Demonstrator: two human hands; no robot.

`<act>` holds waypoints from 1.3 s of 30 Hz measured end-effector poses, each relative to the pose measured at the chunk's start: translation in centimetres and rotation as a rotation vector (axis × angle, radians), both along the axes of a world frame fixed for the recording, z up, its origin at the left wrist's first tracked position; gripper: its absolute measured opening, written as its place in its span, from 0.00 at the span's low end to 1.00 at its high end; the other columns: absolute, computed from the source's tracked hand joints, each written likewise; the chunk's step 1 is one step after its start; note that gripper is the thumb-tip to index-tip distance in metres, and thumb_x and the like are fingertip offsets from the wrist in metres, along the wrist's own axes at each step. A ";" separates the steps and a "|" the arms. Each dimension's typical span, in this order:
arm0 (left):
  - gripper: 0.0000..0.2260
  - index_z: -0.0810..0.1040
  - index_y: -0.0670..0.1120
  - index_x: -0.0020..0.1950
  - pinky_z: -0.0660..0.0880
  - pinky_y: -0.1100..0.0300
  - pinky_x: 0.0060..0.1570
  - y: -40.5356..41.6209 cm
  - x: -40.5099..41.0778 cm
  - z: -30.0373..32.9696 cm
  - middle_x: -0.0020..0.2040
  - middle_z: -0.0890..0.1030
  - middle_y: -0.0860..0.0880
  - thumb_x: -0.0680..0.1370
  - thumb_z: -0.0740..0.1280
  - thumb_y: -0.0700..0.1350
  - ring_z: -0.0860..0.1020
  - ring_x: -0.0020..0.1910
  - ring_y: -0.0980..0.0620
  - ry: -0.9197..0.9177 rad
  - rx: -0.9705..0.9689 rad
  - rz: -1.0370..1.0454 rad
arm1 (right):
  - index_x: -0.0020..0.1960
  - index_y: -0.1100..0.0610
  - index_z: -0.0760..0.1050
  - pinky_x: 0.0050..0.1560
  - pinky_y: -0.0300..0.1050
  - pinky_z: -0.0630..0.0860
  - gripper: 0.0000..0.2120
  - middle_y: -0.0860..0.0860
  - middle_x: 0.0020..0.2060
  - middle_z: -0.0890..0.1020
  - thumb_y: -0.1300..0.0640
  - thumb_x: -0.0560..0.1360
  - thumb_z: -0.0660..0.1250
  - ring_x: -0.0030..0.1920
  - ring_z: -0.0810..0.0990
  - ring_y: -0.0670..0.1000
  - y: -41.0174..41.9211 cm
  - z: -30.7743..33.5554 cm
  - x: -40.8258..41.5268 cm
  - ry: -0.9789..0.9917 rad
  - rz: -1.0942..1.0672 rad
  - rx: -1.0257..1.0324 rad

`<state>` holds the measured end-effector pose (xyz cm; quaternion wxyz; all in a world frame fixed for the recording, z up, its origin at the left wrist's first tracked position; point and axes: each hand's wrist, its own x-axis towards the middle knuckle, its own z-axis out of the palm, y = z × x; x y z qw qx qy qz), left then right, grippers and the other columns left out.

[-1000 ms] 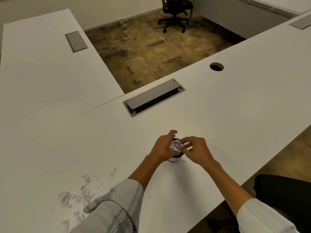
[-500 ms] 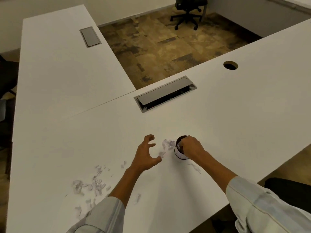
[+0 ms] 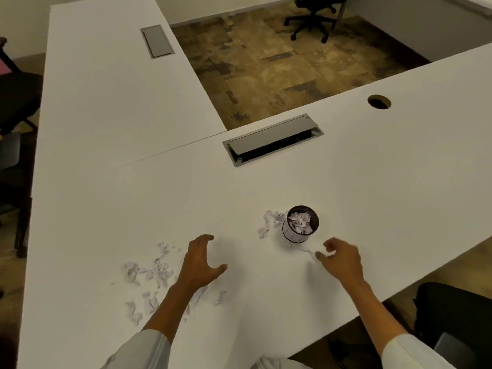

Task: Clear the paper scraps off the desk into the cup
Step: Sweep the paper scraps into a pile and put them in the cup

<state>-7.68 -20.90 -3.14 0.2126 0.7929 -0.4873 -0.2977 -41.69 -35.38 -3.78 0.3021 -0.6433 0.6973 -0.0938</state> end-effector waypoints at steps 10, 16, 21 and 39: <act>0.57 0.49 0.50 0.78 0.51 0.42 0.75 5.7 1.3 -1.5 0.79 0.50 0.42 0.58 0.72 0.72 0.47 0.78 0.40 -0.223 0.271 -0.076 | 0.64 0.60 0.75 0.52 0.48 0.77 0.23 0.57 0.57 0.76 0.56 0.71 0.73 0.54 0.79 0.57 4.2 -4.2 6.1 -0.023 0.282 0.028; 0.68 0.32 0.53 0.75 0.47 0.35 0.73 11.3 0.8 -2.7 0.76 0.33 0.38 0.48 0.61 0.82 0.37 0.76 0.34 -0.280 0.486 0.123 | 0.69 0.59 0.70 0.56 0.44 0.76 0.23 0.55 0.61 0.72 0.57 0.75 0.67 0.57 0.76 0.54 8.2 -4.3 12.4 0.002 0.604 0.080; 0.70 0.24 0.55 0.71 0.48 0.33 0.71 14.2 1.7 -2.6 0.75 0.28 0.39 0.40 0.51 0.86 0.36 0.74 0.32 -0.214 0.639 0.345 | 0.70 0.56 0.68 0.52 0.50 0.78 0.27 0.53 0.67 0.70 0.51 0.74 0.67 0.64 0.73 0.55 7.0 -2.7 16.7 -0.012 0.582 -0.098; 0.72 0.25 0.49 0.72 0.43 0.41 0.75 14.2 1.4 -2.2 0.74 0.28 0.36 0.48 0.68 0.79 0.33 0.75 0.35 0.015 0.536 0.292 | 0.78 0.60 0.48 0.74 0.65 0.55 0.43 0.63 0.77 0.47 0.33 0.76 0.55 0.77 0.45 0.67 7.1 -2.4 23.7 0.271 0.511 0.183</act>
